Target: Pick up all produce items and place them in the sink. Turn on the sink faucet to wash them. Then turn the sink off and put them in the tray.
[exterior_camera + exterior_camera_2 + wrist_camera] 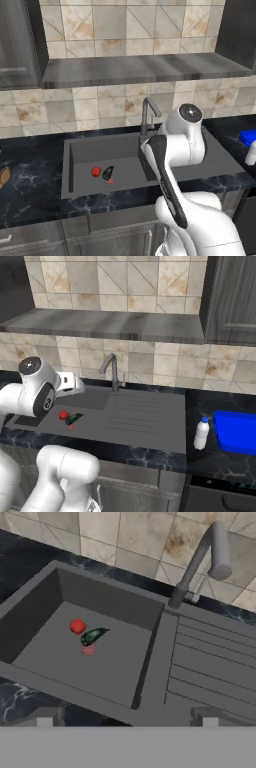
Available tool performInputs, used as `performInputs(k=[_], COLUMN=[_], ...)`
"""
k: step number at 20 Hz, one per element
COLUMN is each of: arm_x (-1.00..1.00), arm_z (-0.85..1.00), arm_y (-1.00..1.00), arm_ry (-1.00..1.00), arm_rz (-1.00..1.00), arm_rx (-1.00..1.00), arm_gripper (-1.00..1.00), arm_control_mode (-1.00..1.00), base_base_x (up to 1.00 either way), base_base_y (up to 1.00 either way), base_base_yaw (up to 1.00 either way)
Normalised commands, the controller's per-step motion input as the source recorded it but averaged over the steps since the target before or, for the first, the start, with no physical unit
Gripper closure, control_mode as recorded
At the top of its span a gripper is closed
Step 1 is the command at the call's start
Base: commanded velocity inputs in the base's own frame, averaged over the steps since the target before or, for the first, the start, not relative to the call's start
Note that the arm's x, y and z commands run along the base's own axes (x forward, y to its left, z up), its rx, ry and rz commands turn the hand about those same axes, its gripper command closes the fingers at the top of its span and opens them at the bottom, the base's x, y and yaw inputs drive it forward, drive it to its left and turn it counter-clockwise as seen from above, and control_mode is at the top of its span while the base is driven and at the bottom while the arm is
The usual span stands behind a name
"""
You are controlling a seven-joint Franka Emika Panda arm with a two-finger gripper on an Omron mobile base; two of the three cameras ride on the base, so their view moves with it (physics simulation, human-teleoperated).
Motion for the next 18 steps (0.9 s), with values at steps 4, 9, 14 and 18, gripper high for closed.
performInputs(k=[4,9,14,18], arm_x=[0.00,0.00,0.05,0.14], arm_z=[-0.10,-0.19,-0.31,-0.38], arm_y=[0.50,0.05,0.12,0.17], arm_ry=[0.29,0.04,0.00,0.00], arm_rz=[-0.25,-0.02,-0.08,-0.14], arm_rx=[-0.08,-0.02,0.00,0.02], arm_gripper=[-1.00,-1.00,-1.00,-1.00], arm_control_mode=[-1.00,-1.00,-1.00,-1.00], base_base_x=[0.00,0.00,0.00,0.00], base_base_y=[0.00,0.00,0.00,0.00], base_base_yaw=[0.00,0.00,0.00,0.00])
